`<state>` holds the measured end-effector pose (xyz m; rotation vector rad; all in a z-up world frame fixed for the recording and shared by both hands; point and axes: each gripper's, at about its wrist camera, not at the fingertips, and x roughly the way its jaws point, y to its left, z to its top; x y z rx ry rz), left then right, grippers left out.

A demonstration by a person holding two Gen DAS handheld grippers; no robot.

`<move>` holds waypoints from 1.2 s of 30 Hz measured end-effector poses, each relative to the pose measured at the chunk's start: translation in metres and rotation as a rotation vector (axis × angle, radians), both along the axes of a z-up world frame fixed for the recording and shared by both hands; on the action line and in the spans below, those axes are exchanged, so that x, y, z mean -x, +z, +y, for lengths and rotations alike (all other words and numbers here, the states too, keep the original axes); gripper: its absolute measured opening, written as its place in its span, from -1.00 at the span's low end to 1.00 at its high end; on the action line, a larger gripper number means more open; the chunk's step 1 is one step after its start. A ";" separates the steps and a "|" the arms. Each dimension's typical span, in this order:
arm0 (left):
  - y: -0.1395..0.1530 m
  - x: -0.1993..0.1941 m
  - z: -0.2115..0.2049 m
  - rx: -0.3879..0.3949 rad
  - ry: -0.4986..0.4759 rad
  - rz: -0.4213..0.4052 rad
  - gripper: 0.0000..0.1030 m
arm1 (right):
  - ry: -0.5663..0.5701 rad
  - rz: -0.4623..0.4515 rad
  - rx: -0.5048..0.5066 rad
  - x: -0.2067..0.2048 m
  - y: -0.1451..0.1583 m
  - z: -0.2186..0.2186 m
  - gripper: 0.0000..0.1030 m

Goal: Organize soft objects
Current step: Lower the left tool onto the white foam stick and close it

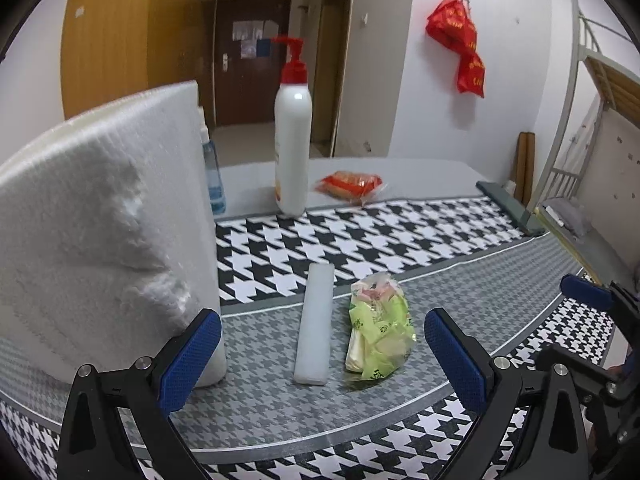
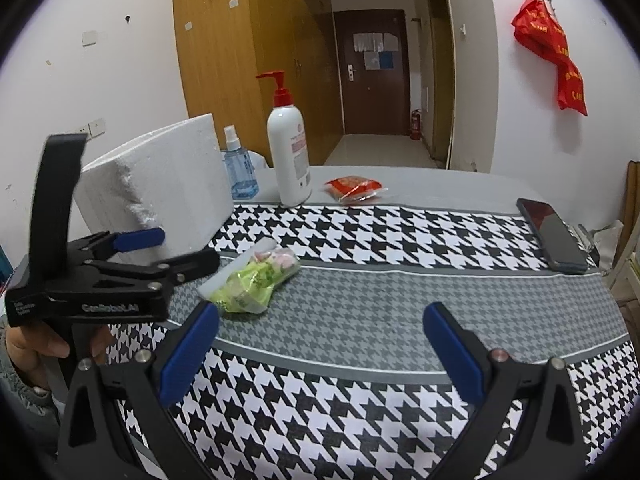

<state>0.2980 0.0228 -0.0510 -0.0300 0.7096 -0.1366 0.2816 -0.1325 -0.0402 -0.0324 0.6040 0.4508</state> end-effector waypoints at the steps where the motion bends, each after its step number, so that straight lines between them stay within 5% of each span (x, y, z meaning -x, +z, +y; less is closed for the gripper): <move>1: -0.001 -0.003 0.000 -0.008 0.012 0.008 0.87 | -0.001 0.001 0.002 -0.001 0.000 0.000 1.00; 14: -0.023 -0.031 -0.003 -0.072 0.010 0.135 0.27 | 0.016 0.028 0.033 -0.010 -0.001 0.010 1.00; 18: -0.029 -0.036 0.004 -0.097 0.022 0.151 -0.05 | 0.014 0.033 0.045 -0.012 -0.003 0.014 1.00; 29: -0.036 -0.034 0.001 -0.069 -0.086 0.164 -0.10 | 0.021 0.067 0.071 -0.023 -0.009 0.026 1.00; 36: -0.036 -0.032 -0.004 -0.105 -0.120 0.157 -0.58 | 0.017 0.104 0.079 -0.029 -0.012 0.029 1.00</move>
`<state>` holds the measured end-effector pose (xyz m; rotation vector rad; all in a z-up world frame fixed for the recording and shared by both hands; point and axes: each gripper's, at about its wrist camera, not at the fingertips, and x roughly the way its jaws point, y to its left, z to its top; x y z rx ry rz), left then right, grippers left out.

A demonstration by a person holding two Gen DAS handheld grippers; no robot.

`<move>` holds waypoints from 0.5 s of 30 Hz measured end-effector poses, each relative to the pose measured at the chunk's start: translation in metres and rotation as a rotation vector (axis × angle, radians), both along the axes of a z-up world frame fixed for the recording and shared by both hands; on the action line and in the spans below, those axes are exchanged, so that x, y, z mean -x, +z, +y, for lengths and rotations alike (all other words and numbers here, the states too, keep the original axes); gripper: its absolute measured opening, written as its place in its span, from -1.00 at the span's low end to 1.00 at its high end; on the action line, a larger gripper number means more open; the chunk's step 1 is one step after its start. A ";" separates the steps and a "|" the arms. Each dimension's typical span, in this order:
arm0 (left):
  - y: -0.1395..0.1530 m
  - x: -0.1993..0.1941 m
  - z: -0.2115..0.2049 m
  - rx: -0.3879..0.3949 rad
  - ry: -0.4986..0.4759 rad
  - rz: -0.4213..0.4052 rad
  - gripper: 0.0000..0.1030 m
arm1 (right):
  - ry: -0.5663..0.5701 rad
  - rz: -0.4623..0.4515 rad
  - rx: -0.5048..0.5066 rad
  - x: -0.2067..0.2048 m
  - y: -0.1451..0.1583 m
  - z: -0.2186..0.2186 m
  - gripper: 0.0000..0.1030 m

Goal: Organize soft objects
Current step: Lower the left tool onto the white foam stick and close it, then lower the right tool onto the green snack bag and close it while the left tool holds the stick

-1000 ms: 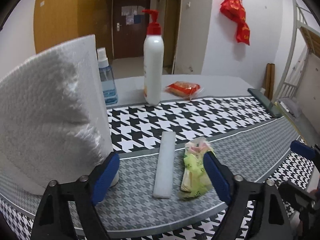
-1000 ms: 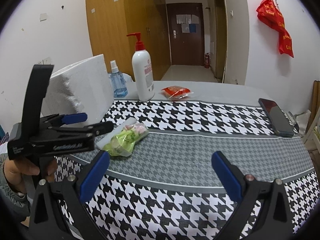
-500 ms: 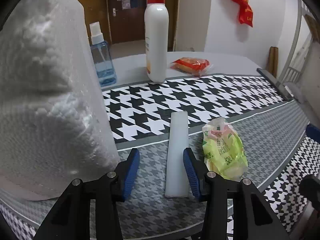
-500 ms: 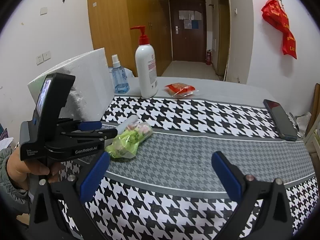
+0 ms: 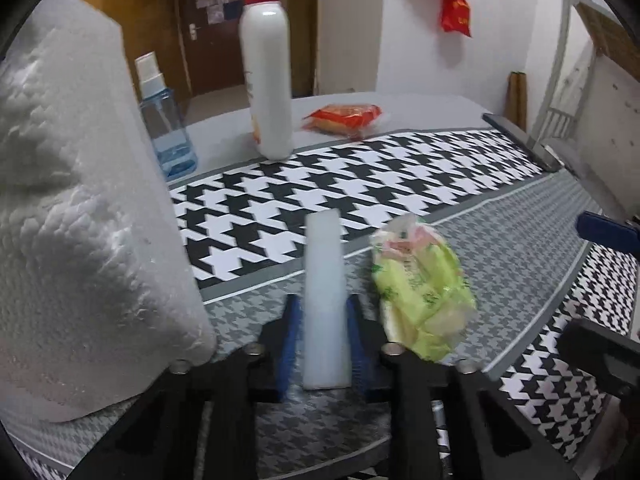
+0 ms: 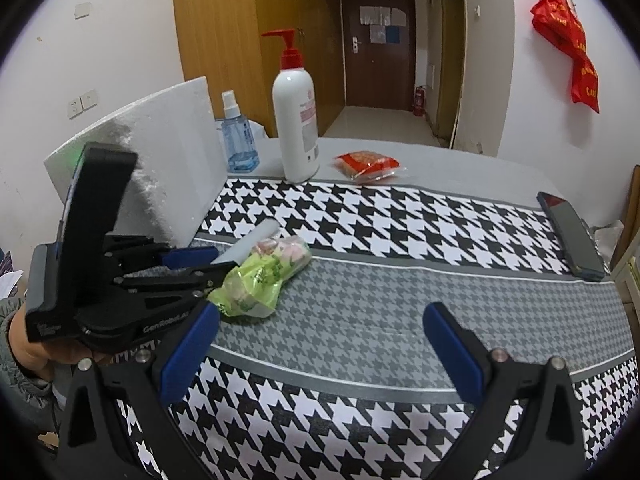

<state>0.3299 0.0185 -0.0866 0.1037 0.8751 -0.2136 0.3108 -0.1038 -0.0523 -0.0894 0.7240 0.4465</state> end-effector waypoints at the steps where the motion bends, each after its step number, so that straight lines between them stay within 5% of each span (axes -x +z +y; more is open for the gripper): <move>1: 0.000 0.000 0.000 -0.001 0.000 -0.002 -0.61 | -0.001 0.011 0.001 -0.002 -0.001 0.001 1.00; 6: 0.003 0.000 0.010 0.066 -0.002 -0.007 -0.68 | -0.008 0.038 0.030 -0.008 -0.004 0.010 1.00; 15: 0.013 0.017 0.016 0.055 -0.010 -0.071 -0.68 | 0.001 0.040 0.136 -0.013 -0.006 0.040 1.00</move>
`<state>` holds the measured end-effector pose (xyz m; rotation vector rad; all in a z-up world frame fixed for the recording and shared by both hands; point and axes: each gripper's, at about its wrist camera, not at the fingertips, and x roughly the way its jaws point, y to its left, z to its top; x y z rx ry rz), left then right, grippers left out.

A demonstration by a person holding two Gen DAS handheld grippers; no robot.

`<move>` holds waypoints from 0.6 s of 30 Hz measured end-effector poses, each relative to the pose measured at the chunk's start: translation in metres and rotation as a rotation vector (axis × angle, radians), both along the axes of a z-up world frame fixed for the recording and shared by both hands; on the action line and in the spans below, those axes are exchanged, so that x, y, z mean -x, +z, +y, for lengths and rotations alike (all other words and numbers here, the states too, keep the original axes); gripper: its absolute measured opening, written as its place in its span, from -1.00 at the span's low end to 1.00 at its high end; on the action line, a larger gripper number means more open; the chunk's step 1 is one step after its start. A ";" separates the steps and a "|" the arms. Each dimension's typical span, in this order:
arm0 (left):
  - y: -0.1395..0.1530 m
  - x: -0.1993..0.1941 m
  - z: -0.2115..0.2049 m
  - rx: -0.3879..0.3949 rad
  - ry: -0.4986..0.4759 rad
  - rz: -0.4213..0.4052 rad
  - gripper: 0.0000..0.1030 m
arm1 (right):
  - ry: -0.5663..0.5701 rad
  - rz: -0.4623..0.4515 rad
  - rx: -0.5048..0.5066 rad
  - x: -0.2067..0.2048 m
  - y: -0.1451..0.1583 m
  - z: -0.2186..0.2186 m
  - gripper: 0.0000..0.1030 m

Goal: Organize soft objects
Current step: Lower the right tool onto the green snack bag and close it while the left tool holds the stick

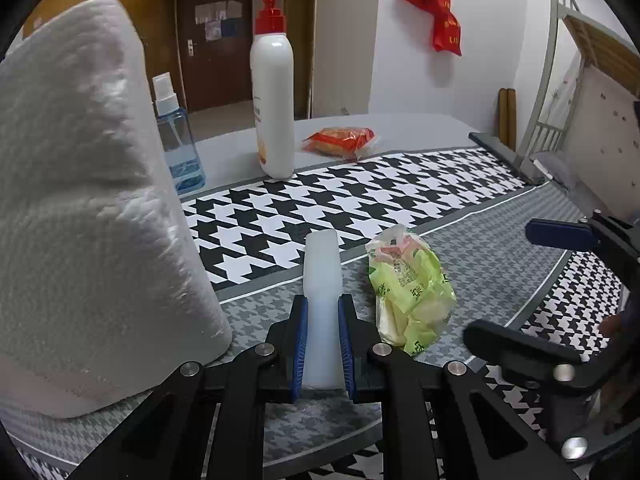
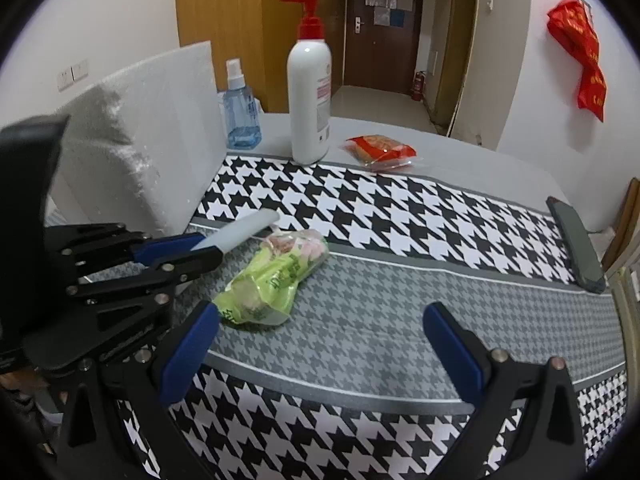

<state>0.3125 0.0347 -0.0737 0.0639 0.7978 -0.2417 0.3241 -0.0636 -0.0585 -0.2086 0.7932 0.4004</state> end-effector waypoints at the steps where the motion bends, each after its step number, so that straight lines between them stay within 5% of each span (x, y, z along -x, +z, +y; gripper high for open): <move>1: 0.000 0.001 0.002 0.001 0.000 -0.001 -0.68 | -0.003 0.001 0.006 -0.001 0.000 0.002 1.00; 18: 0.004 0.026 0.025 0.012 -0.009 -0.053 -0.68 | -0.024 0.029 0.057 -0.011 -0.002 0.027 1.00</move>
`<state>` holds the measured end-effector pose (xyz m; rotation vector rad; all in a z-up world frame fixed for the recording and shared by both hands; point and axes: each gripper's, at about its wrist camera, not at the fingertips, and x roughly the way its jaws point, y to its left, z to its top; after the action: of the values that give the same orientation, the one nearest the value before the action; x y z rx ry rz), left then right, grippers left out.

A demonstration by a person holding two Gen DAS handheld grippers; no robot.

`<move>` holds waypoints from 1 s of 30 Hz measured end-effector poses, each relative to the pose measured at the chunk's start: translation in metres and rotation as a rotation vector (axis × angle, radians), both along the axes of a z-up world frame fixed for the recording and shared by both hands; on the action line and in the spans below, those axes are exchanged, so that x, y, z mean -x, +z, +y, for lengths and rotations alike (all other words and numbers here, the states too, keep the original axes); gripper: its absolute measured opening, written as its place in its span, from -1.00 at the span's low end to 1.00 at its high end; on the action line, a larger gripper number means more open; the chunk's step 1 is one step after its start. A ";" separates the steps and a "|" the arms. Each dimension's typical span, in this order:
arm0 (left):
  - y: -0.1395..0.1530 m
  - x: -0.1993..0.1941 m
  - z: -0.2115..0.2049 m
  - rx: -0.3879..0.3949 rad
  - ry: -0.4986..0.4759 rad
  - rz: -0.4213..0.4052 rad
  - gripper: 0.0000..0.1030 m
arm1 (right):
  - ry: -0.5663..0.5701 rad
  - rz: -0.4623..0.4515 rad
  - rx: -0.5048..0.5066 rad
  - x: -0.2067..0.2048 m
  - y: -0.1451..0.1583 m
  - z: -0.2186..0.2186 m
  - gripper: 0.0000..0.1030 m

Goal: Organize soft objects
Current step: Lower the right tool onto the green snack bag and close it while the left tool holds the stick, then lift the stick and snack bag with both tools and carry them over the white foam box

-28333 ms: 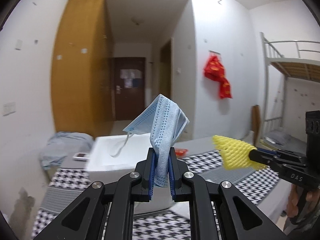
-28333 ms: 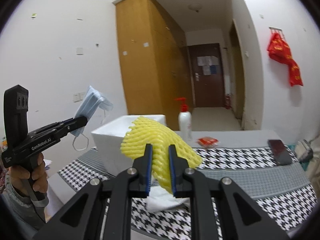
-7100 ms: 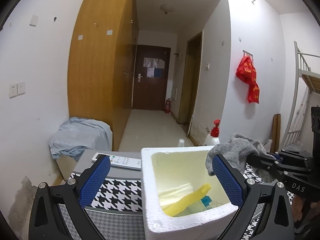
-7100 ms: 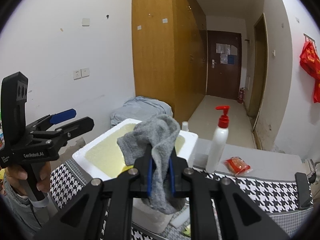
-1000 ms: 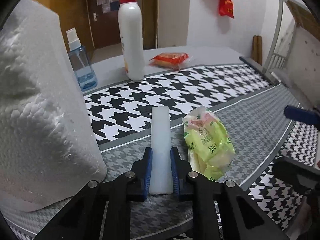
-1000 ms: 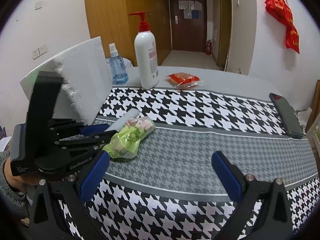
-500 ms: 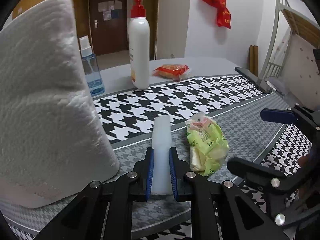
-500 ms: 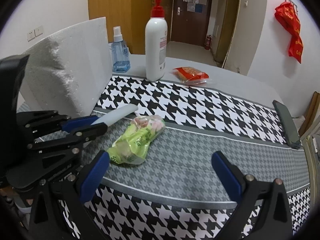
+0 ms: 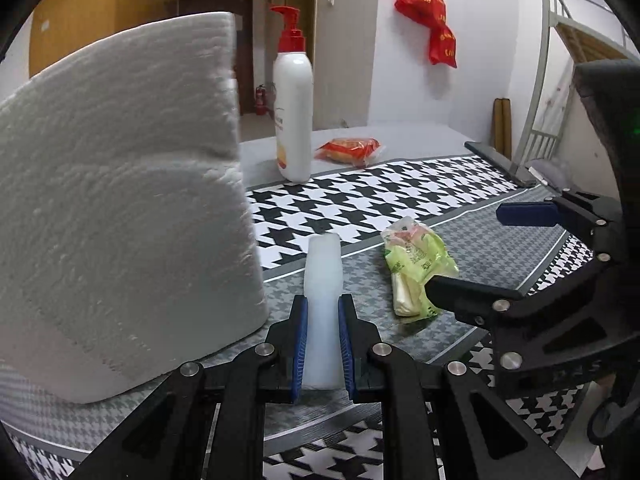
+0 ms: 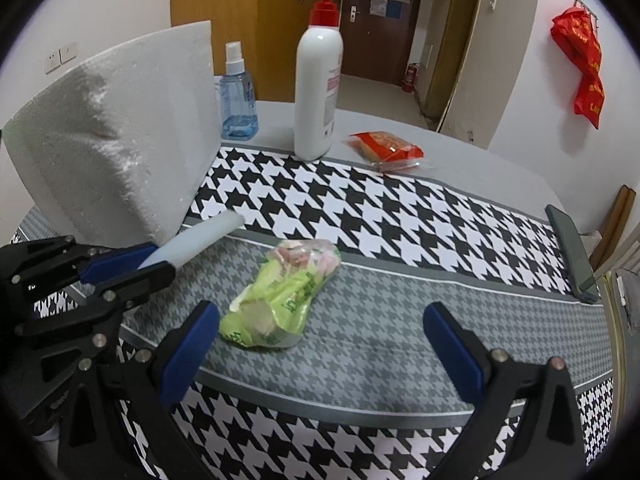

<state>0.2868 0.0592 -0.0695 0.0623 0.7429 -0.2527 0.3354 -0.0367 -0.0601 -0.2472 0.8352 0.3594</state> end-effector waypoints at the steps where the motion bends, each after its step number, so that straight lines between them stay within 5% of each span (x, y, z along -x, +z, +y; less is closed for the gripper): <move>1: 0.000 0.001 0.002 0.002 0.000 -0.002 -0.68 | 0.004 0.006 0.003 -0.002 -0.002 0.002 1.00; 7: 0.001 0.003 0.006 0.000 0.006 -0.012 -0.68 | 0.003 0.038 0.010 -0.013 -0.010 0.009 0.86; 21: -0.002 0.002 0.008 0.012 0.009 -0.013 -0.68 | 0.029 0.123 -0.045 -0.029 -0.019 0.012 -0.26; 30: 0.002 0.010 0.007 0.015 -0.005 -0.034 -0.68 | 0.045 0.079 -0.088 -0.012 -0.003 -0.005 -0.43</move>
<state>0.2770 0.0666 -0.0678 0.0544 0.7069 -0.2614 0.3471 -0.0415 -0.0626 -0.1709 0.8906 0.4492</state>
